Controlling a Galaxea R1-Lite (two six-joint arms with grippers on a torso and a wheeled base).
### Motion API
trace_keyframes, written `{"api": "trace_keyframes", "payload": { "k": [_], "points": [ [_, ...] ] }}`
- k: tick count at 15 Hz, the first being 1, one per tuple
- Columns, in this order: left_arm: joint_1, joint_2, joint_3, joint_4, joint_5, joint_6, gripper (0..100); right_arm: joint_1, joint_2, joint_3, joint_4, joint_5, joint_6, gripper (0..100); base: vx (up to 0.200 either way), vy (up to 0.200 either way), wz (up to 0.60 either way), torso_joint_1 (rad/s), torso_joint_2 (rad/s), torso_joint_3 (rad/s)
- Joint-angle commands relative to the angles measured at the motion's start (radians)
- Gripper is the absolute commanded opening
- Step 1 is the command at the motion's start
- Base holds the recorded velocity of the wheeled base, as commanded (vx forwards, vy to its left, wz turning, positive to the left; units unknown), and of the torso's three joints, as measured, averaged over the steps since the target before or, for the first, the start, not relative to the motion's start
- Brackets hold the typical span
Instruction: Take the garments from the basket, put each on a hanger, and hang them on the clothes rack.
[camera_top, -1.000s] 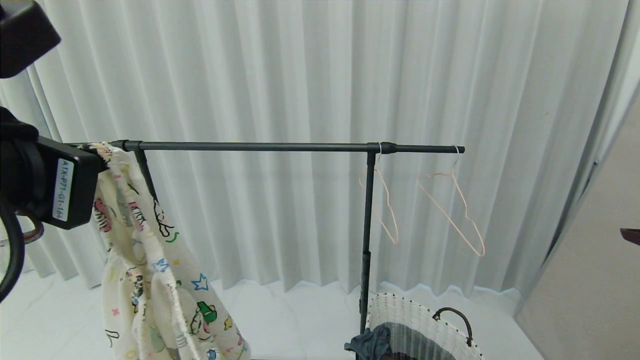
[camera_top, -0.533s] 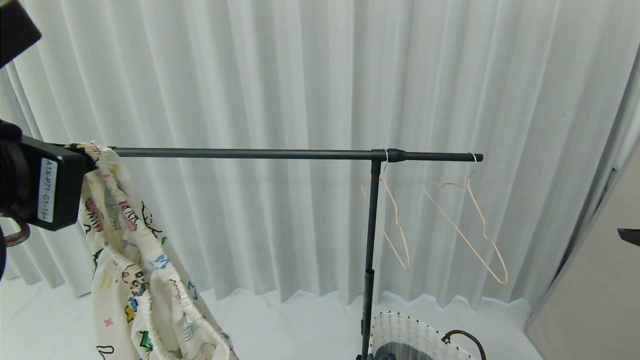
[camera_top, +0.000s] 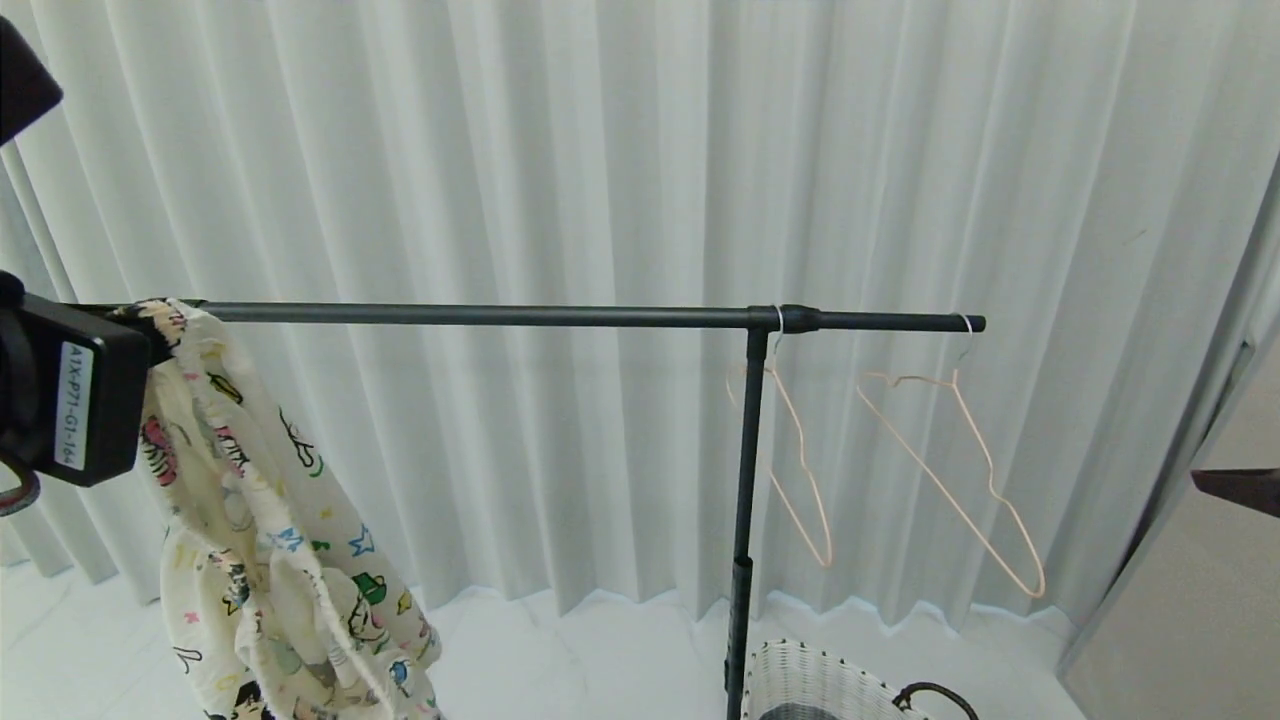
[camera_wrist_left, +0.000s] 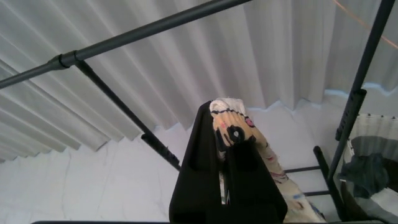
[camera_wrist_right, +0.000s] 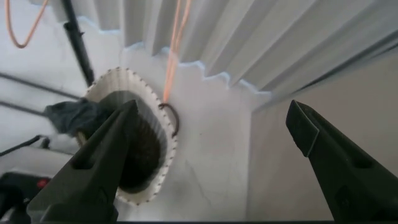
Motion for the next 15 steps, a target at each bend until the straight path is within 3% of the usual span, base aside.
{"api": "trace_keyframes", "payload": {
  "k": [1, 3, 5, 8, 11, 15],
  "points": [
    [-0.001, -0.025, 0.014, 0.0, 0.0, 0.001, 0, 0.0, 0.089, -0.004, -0.001, 0.045, 0.025, 100, 0.0, 0.0, 0.0, 0.0, 0.0, 0.0],
    [-0.001, -0.045, 0.019, 0.0, 0.0, 0.001, 0, 0.0, 0.161, 0.004, -0.058, 0.08, 0.03, 100, 0.0, 0.0, 0.0, 0.0, 0.0, 0.0],
    [-0.001, -0.063, 0.02, -0.018, 0.0, 0.001, 0, 0.002, 0.305, 0.041, -0.205, 0.08, 0.029, 100, 0.0, 0.0, 0.0, 0.0, 0.0, 0.0],
    [0.001, -0.061, 0.085, -0.184, 0.002, 0.006, 0, 0.031, 0.488, 0.05, -0.372, 0.08, 0.03, 100, 0.0, 0.0, 0.0, 0.0, 0.0, 0.0],
    [0.001, -0.063, 0.164, -0.284, 0.012, 0.077, 0, 0.071, 0.629, 0.038, -0.515, 0.076, 0.119, 100, 0.0, 0.0, 0.0, 0.0, 0.0, 0.0],
    [0.004, -0.055, 0.167, -0.307, 0.014, 0.087, 0, 0.084, 0.727, 0.033, -0.572, 0.076, 0.206, 100, 0.0, 0.0, 0.0, 0.0, 0.0, 0.0]
  ]
}}
